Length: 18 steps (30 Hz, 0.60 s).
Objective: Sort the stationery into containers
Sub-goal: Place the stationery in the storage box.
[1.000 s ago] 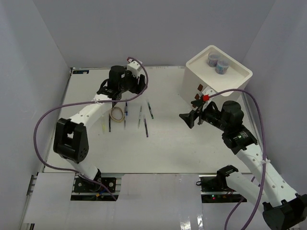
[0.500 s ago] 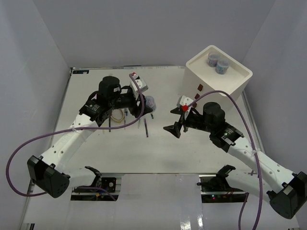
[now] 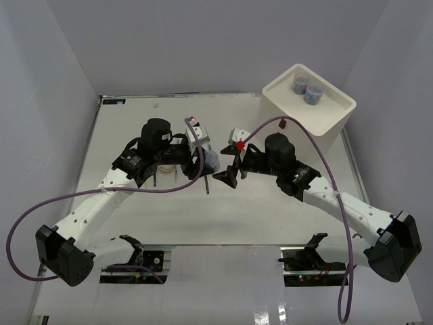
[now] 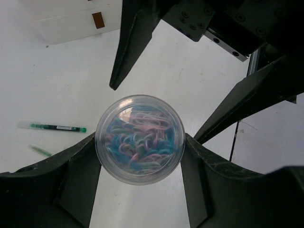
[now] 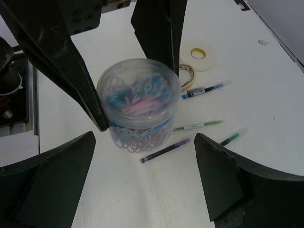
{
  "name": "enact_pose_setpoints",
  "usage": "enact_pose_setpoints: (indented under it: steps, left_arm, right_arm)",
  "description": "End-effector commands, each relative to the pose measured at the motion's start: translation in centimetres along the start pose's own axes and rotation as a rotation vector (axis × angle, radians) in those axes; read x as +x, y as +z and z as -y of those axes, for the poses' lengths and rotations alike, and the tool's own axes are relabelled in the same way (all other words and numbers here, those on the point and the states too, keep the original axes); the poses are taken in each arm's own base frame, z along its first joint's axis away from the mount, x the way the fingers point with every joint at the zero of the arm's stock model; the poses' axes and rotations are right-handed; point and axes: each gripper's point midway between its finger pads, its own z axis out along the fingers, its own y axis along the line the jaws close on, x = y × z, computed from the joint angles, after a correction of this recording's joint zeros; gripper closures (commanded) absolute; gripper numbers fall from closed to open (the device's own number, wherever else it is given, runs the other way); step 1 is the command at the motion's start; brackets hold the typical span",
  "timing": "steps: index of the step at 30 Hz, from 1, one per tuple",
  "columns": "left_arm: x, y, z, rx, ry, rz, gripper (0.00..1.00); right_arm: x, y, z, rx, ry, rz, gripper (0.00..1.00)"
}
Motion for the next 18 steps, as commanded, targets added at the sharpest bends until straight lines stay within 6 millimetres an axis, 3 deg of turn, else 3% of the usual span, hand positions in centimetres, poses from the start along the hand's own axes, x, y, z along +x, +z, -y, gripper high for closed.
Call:
enact_pose_setpoints:
  steps: [1,10,14,18]
  left_arm:
    - [-1.0,-0.6,1.0,0.028,0.054,0.042,0.5]
    - [-1.5,-0.9,1.1,0.021,0.076,0.067,0.51]
    - [-1.7,-1.1,1.3,0.018,0.084,0.077,0.51]
    - [-1.9,-1.3,1.3,0.013,0.09,0.083,0.51]
  right_arm:
    - [-4.1,0.8,-0.1,-0.034,-0.067,0.105,0.08]
    - [-3.0,1.7,-1.2,-0.108,-0.05,0.081,0.0]
    - [-1.9,1.8,-1.6,-0.124,-0.046,0.057,0.0]
    - [-1.3,2.0,-1.5,-0.119,-0.044,0.045,0.08]
